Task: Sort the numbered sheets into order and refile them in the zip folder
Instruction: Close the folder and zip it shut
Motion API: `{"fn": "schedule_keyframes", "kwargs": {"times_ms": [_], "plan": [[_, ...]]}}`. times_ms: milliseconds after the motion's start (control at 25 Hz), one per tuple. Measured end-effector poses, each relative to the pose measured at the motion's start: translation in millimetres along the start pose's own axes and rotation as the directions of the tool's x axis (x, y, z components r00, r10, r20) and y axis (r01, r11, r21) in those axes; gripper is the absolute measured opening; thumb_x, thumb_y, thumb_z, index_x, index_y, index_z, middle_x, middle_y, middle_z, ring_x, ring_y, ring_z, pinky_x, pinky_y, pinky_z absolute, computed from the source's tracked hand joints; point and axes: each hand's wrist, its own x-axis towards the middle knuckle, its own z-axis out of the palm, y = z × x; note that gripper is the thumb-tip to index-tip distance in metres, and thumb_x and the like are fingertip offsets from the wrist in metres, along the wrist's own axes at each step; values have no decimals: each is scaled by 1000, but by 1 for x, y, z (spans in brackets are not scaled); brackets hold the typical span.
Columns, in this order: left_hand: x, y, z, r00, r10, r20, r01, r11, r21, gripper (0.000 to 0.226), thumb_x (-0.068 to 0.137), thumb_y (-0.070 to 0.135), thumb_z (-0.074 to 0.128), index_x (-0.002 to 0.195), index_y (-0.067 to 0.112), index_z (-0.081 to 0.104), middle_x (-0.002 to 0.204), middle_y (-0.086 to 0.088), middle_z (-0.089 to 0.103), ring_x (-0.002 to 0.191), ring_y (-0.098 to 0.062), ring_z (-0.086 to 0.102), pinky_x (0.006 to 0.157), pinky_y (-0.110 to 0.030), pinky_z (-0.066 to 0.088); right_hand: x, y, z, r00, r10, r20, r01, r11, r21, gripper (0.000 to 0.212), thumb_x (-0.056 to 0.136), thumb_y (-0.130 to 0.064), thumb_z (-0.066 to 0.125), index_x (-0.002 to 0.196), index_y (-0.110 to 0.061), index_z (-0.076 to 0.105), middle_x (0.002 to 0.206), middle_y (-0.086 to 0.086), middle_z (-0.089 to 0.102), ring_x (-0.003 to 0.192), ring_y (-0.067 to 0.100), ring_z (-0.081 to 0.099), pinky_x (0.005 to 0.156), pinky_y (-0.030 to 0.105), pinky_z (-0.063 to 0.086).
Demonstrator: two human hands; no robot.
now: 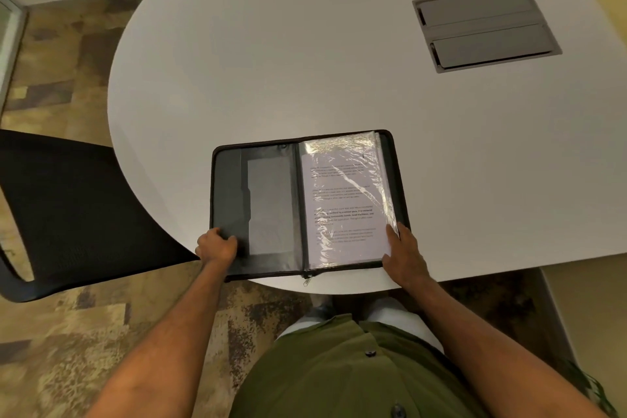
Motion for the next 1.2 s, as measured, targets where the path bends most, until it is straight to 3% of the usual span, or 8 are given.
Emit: {"fn": "schedule_keyframes", "kwargs": {"times_ms": [120, 360, 520, 680, 800, 880, 1080, 1200], "plan": [[6, -16, 4, 993, -104, 63, 109, 990, -90, 50, 90, 26, 73, 133, 4, 61, 133, -23, 61, 122, -44, 57, 105, -52, 50, 0, -3, 0, 1000, 17, -8, -17, 1000, 20, 78, 98, -16, 60, 162, -17, 16, 170, 10, 10, 156, 29, 12, 119, 46, 34], [12, -12, 5, 984, -158, 85, 168, 978, -127, 59, 87, 30, 77, 137, 7, 56, 132, -22, 57, 121, -44, 56, 103, -52, 51, 7, -3, -1, 990, 37, 136, -44, 998, 52, 91, 98, -31, 62, 164, -18, 2, 172, 7, -7, 159, 25, -5, 126, 48, 18], [19, -9, -5, 967, -223, 126, 246, 944, -219, 54, 89, 28, 73, 136, 11, 52, 134, -20, 54, 122, -42, 54, 103, -49, 51, 6, -2, -5, 987, 12, 158, -24, 997, 77, 93, 97, -33, 64, 164, -20, 1, 172, 6, -7, 159, 25, -4, 126, 48, 16], [31, -22, -18, 952, -270, 142, 305, 852, -425, 47, 93, 24, 69, 134, 6, 54, 130, -20, 60, 119, -40, 58, 104, -49, 52, 4, -3, -8, 988, 2, 157, -16, 996, 88, 89, 97, -34, 65, 164, -21, 7, 172, 7, -2, 159, 28, 2, 125, 48, 19], [27, -27, -30, 957, -264, 121, 285, 778, -561, 14, 96, 24, 63, 96, 11, 70, 94, -12, 64, 92, -29, 58, 84, -41, 52, 2, -2, -9, 996, -4, 89, -9, 989, 150, 80, 96, -29, 66, 162, -20, 22, 171, 11, 5, 157, 32, 13, 123, 48, 24], [23, -23, -40, 954, -272, 124, 285, 702, -652, 20, 93, 22, 61, 75, 16, 64, 84, -9, 58, 83, -25, 51, 74, -38, 44, -2, -3, -10, 999, 38, -33, -28, 969, 246, 72, 95, -22, 69, 157, -17, 33, 170, 13, 10, 155, 36, 17, 122, 49, 27], [5, -9, -64, 964, -207, 164, 255, 563, -786, 16, 97, 21, 65, 104, 8, 70, 99, -9, 68, 88, -22, 61, 72, -33, 52, -5, -9, -15, 984, 150, -99, -99, 911, 400, 71, 94, -16, 72, 155, -9, 37, 162, 17, 29, 149, 37, 30, 119, 49, 32], [-9, 5, -78, 976, -152, 154, 212, 530, -821, 12, 99, 24, 65, 96, 12, 67, 94, -6, 68, 83, -18, 61, 67, -31, 52, -2, -14, -17, 984, 138, -109, -71, 879, 471, 64, 94, -14, 71, 151, -9, 42, 152, 18, 42, 141, 35, 42, 114, 46, 39]]}}
